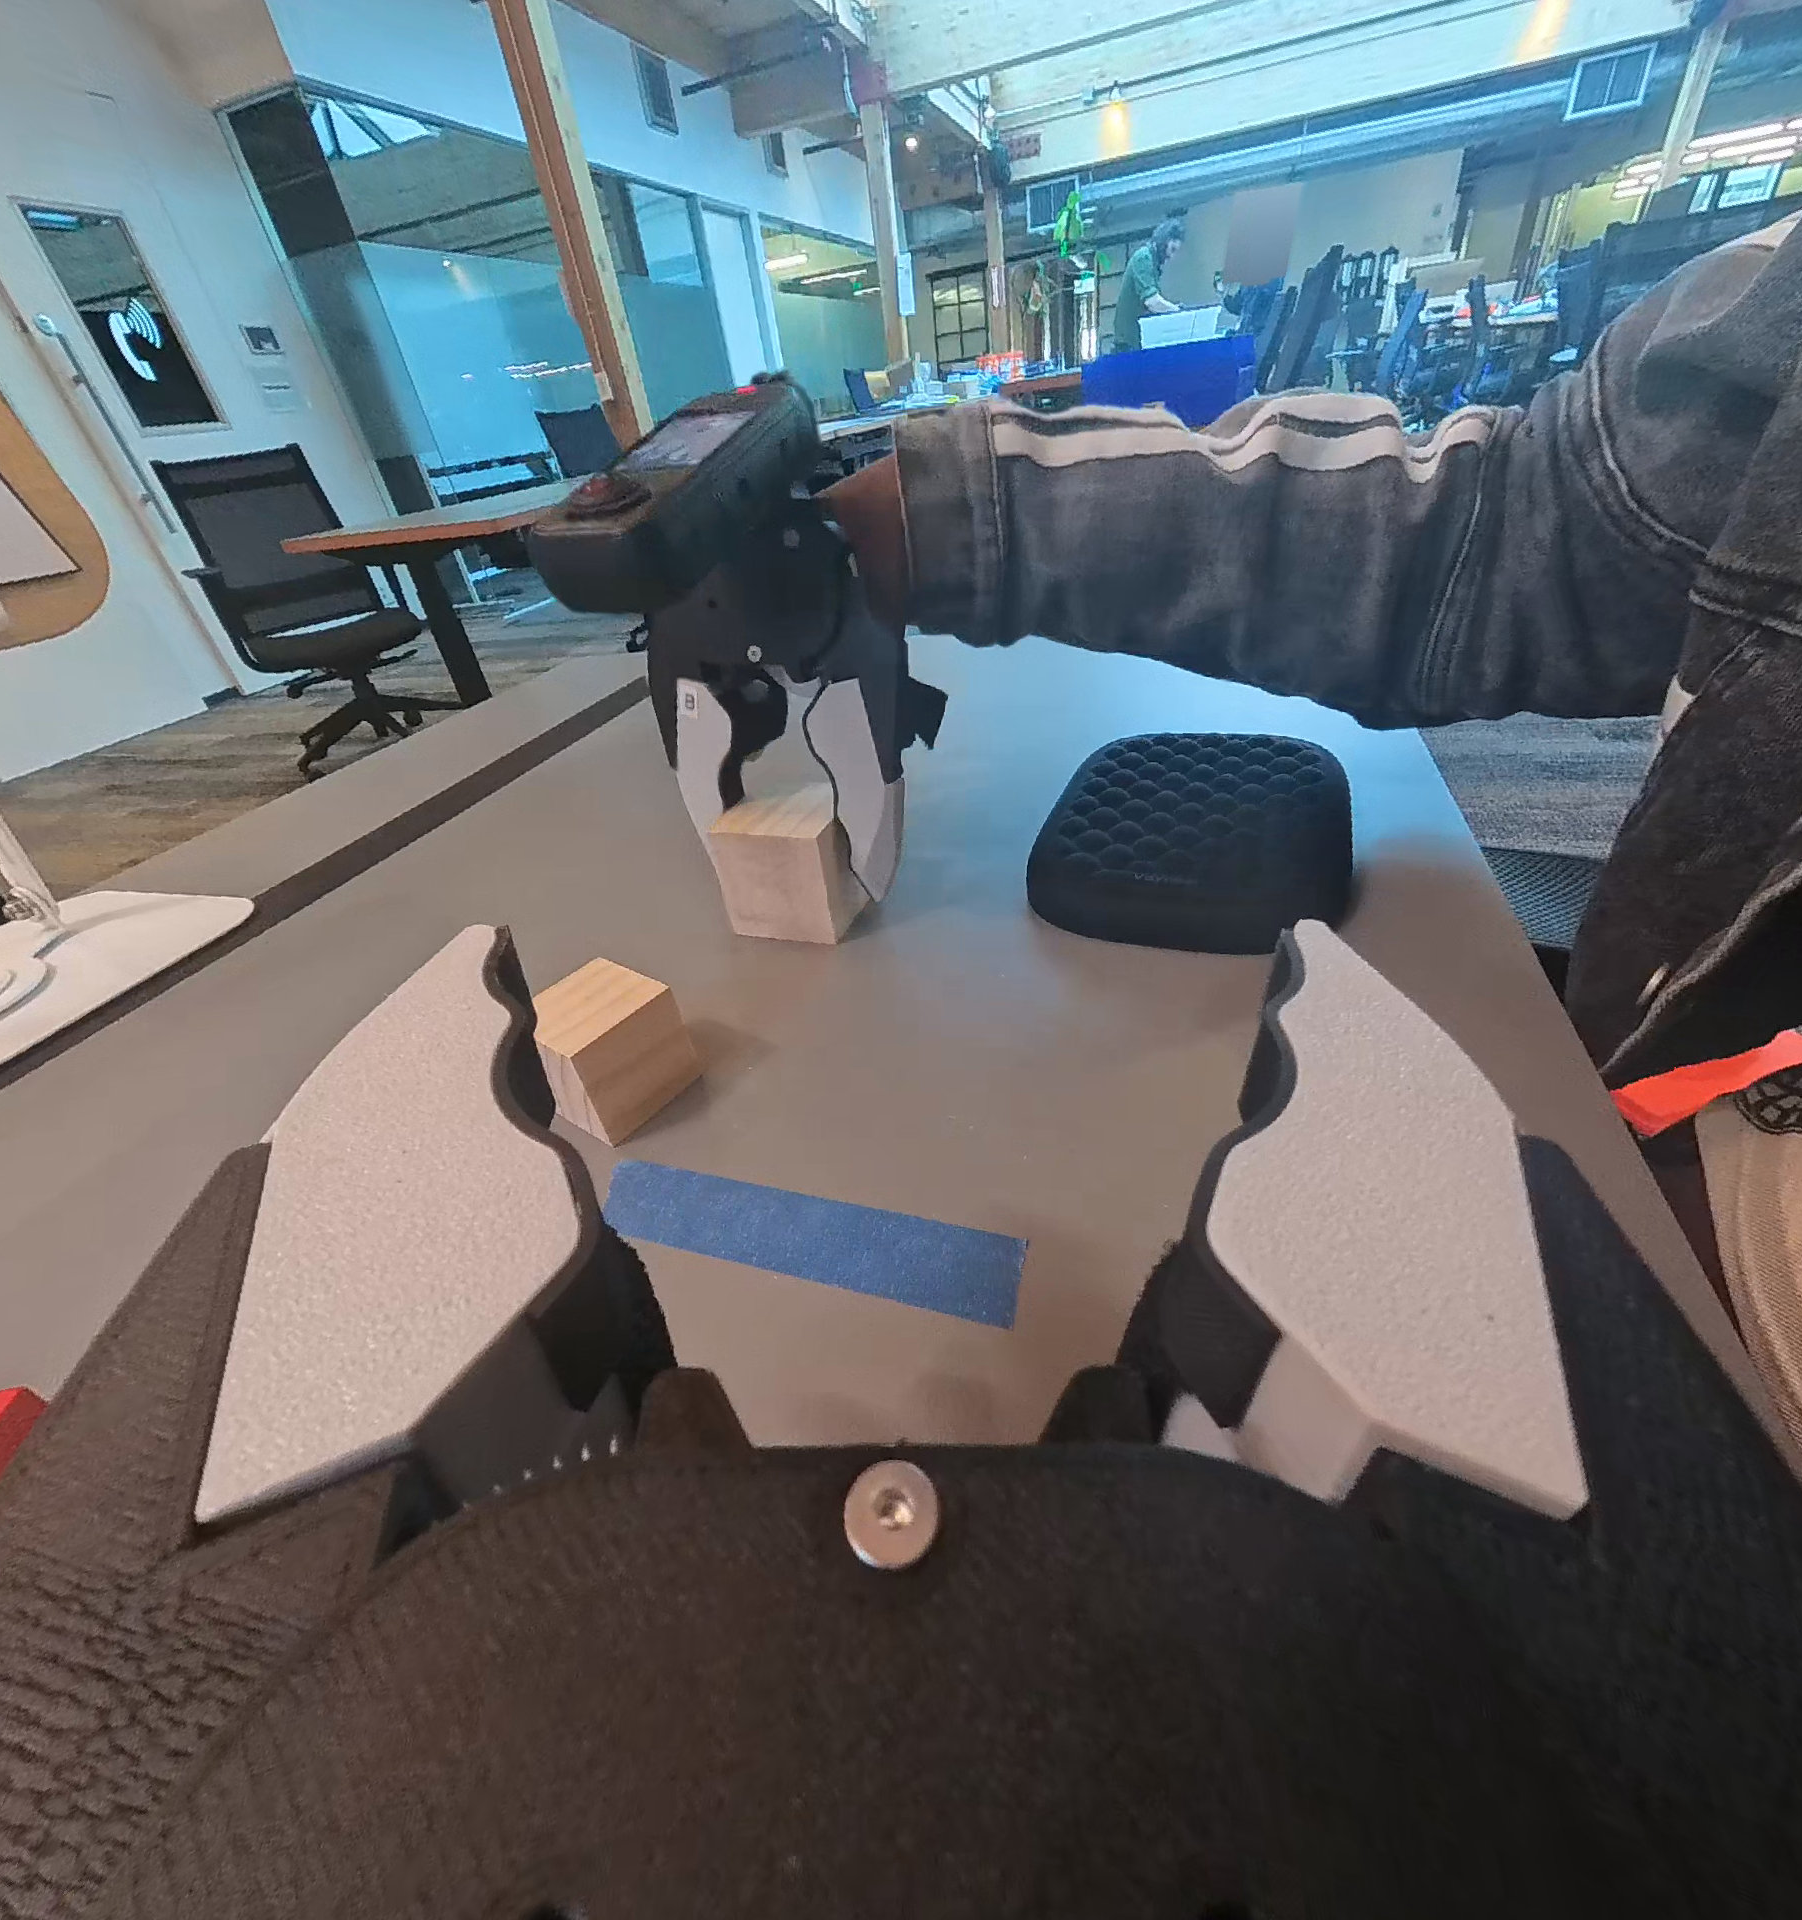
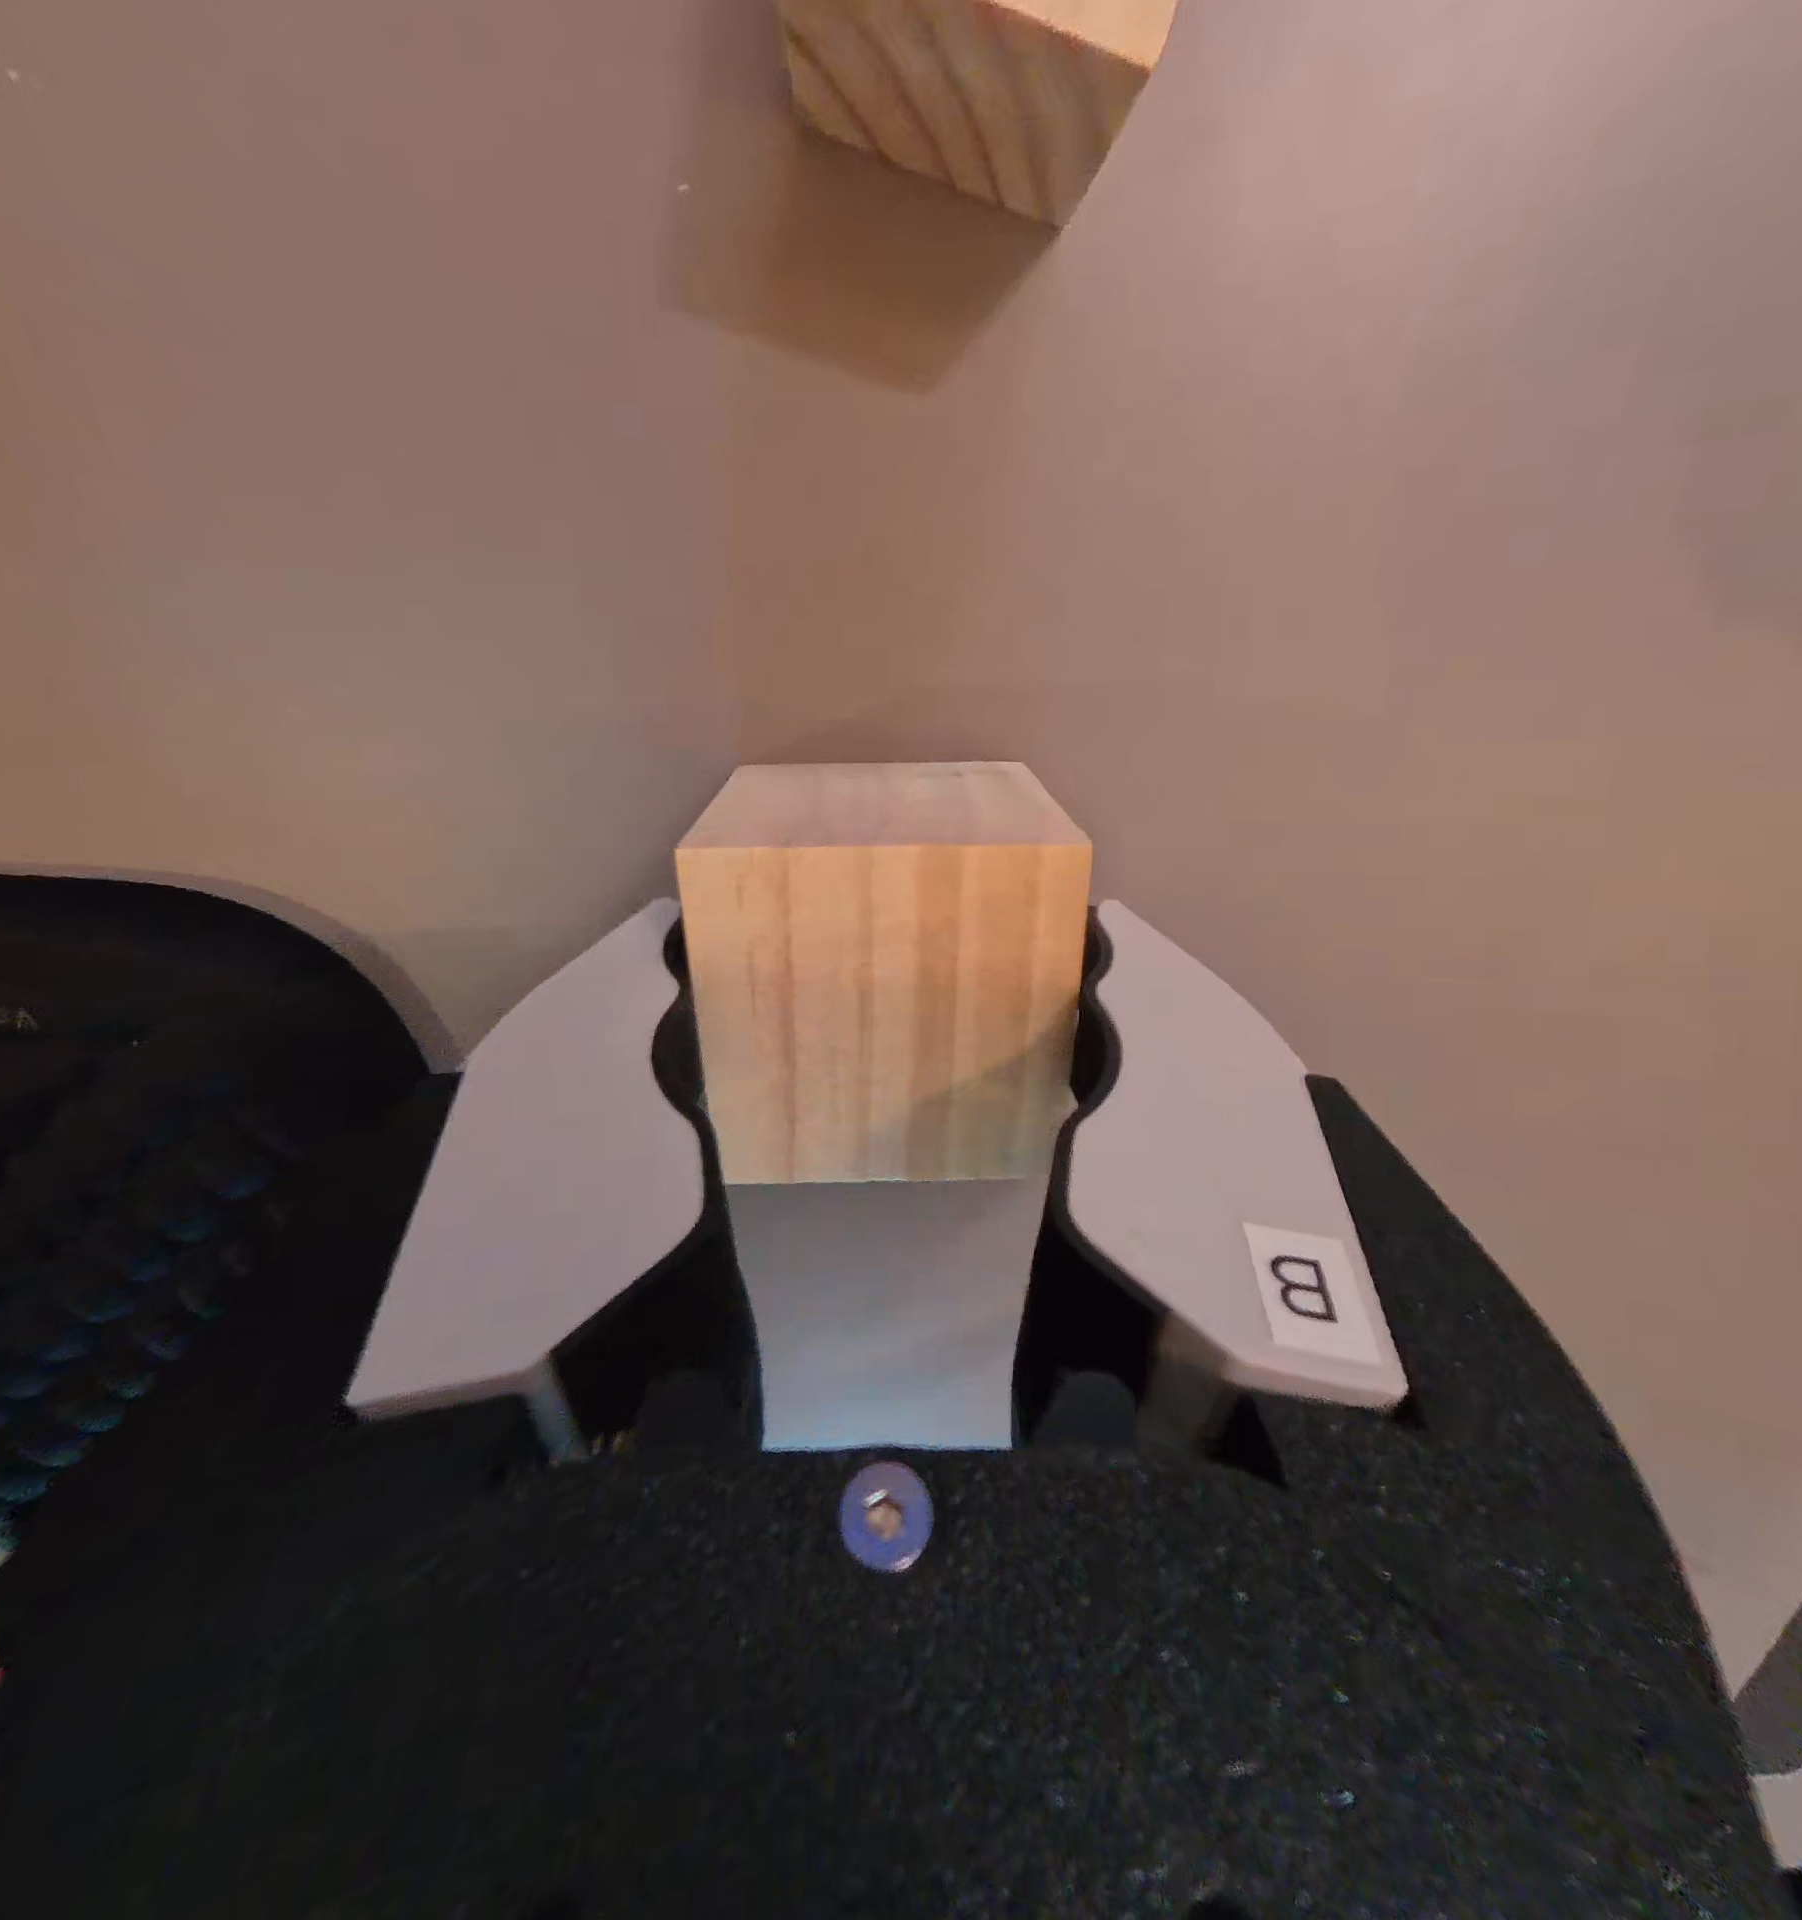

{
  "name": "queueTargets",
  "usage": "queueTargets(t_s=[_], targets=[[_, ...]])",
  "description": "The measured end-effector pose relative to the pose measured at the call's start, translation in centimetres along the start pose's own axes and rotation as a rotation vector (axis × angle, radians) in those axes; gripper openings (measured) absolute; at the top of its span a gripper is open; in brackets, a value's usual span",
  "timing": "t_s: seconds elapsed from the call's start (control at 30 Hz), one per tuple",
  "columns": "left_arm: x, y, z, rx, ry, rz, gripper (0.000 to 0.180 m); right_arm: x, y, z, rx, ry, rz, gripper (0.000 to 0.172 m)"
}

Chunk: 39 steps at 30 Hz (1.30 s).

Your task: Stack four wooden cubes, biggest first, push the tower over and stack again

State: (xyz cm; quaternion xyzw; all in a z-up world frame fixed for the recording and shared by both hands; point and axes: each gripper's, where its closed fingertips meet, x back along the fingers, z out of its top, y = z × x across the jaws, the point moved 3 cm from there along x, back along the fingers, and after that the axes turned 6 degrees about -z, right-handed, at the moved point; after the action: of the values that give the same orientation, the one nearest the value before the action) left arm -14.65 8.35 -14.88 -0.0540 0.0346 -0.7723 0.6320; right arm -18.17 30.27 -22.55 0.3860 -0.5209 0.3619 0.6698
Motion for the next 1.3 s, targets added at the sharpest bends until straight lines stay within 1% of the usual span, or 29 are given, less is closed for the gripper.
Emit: queueTargets(t_s=[0.07,0.13,0.23,0.33,0.47,0.6,0.93,1.0,1.1,1.13,1.2,1.23,1.3], targets=[[0.0,0.0,0.0,0.001,0.001,0.000,0.130,0.3,-0.2,0.2,0.013,0.012,-0.019,0.070],[0.0,-0.1,0.0,0.005,0.003,0.002,0.130,1.2,-1.2,1.1,0.007,0.056,-0.013,0.070],[0.0,-0.1,0.0,0.009,0.007,0.003,0.130,2.8,-3.9,3.4,0.008,0.126,0.003,0.070],[0.0,-0.1,0.0,0.003,0.003,0.000,0.130,3.6,-7.2,6.1,0.008,0.172,0.012,0.070],[0.0,0.0,0.0,-0.002,0.001,-0.002,0.130,2.7,-10.8,8.1,0.016,0.142,0.024,0.070],[-0.1,0.1,0.0,-0.012,-0.005,-0.007,0.130,1.7,-12.4,8.9,0.012,0.110,0.049,0.070],[-0.1,0.3,-0.1,-0.019,-0.012,-0.014,0.130,0.7,-12.8,9.0,0.008,0.074,0.069,0.070],[-0.1,0.3,-0.1,-0.020,-0.013,-0.014,0.130,0.7,-12.8,9.1,-0.005,0.089,0.077,0.070],[-0.1,0.3,-0.1,-0.020,-0.013,-0.015,0.130,2.3,-12.5,9.6,-0.030,0.170,0.108,0.079],[-0.1,0.3,-0.1,-0.020,-0.013,-0.014,0.130,3.2,-12.0,9.8,-0.041,0.204,0.104,0.081],[-0.1,0.3,-0.1,-0.020,-0.013,-0.015,0.130,5.2,-9.8,10.4,-0.088,0.273,0.044,0.083],[-0.1,0.3,-0.1,-0.021,-0.014,-0.015,0.130,6.0,-8.3,10.7,-0.129,0.307,0.010,0.085],[-0.2,0.3,-0.1,-0.020,-0.014,-0.015,0.130,6.6,-4.8,11.2,-0.229,0.349,-0.071,0.086]])
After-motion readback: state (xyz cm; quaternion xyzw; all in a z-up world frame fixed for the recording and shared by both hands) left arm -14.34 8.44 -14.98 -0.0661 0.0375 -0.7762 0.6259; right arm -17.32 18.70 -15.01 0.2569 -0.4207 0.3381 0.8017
